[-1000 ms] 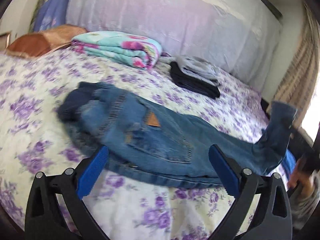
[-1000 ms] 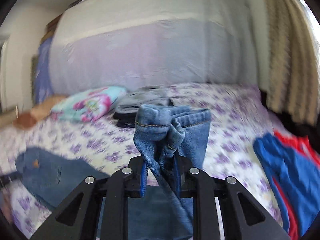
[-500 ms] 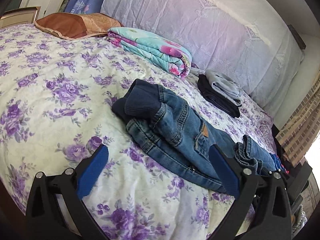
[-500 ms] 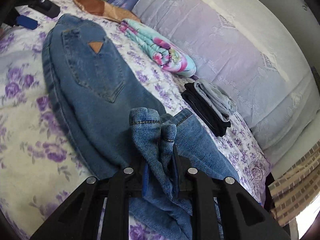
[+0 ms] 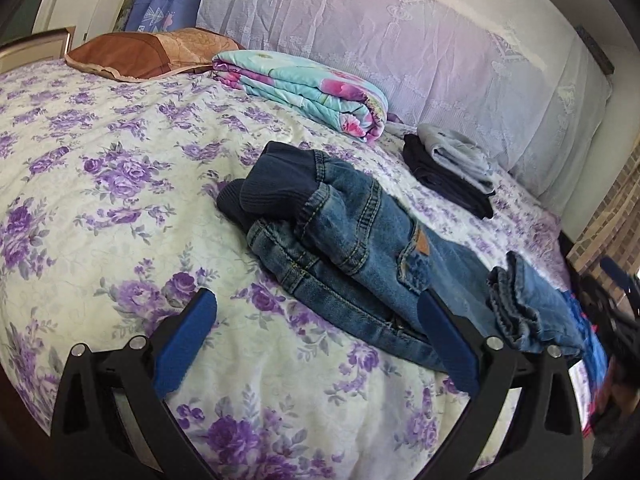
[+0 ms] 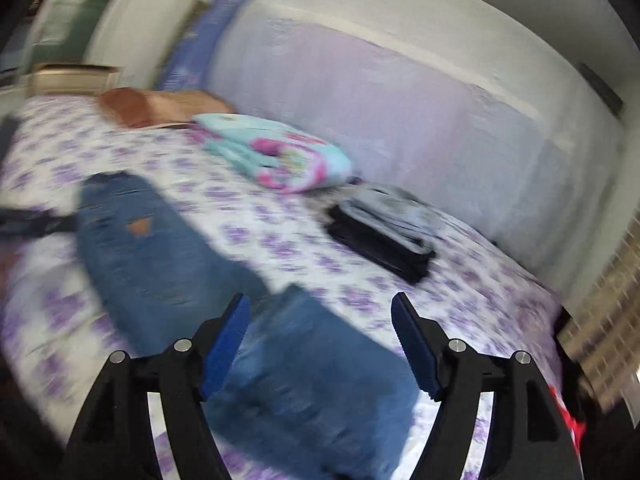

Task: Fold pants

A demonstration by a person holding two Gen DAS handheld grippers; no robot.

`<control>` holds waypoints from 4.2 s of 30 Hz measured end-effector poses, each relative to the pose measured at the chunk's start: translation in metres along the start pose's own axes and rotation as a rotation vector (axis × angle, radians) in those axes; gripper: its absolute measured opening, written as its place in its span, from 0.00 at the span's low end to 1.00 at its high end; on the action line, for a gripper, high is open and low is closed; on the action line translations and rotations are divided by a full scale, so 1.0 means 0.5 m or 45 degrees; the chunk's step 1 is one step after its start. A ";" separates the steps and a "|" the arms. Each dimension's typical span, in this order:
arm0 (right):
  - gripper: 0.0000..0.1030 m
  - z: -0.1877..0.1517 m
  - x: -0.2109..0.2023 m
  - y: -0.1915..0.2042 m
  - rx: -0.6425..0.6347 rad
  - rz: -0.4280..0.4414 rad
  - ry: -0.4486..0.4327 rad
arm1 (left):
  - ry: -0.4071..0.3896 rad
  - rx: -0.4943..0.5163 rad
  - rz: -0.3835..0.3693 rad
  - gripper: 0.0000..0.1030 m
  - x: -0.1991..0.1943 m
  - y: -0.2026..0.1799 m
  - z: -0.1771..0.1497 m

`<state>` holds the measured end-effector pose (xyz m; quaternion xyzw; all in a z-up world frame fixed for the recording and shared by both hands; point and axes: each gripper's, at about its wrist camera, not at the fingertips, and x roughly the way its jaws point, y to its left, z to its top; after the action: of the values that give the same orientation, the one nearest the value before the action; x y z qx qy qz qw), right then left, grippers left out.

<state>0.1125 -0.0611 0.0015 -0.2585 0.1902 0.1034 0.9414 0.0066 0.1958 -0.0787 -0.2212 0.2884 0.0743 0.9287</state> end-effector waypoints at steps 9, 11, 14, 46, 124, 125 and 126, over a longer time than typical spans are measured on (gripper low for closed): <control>0.70 -0.076 0.097 0.037 0.106 0.165 0.307 | 0.081 -0.083 -0.087 0.95 -0.001 0.000 0.026; 0.72 -0.078 0.059 0.019 0.184 0.158 0.165 | 0.101 -0.168 -0.135 0.95 0.009 0.017 0.041; 0.89 -0.094 0.073 0.048 0.080 0.127 0.247 | 0.141 -0.281 -0.162 0.95 0.026 0.037 0.059; 0.97 -0.148 0.105 -0.018 0.256 0.156 0.327 | 0.105 -0.437 -0.254 0.32 0.043 0.050 0.133; 0.97 -0.274 0.090 -0.217 0.765 0.330 0.361 | 0.321 0.412 -0.244 0.93 0.178 -0.424 -0.045; 0.97 -0.271 0.089 -0.219 0.771 0.343 0.363 | 0.359 0.370 -0.271 0.93 0.183 -0.415 -0.038; 0.96 -0.269 0.086 -0.223 0.786 0.357 0.355 | 0.371 0.338 -0.285 0.92 0.181 -0.408 -0.034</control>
<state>0.1431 -0.2221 -0.0729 0.0546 0.3724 0.1328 0.9169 0.1267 0.0074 -0.0678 -0.1360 0.4004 -0.1007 0.9006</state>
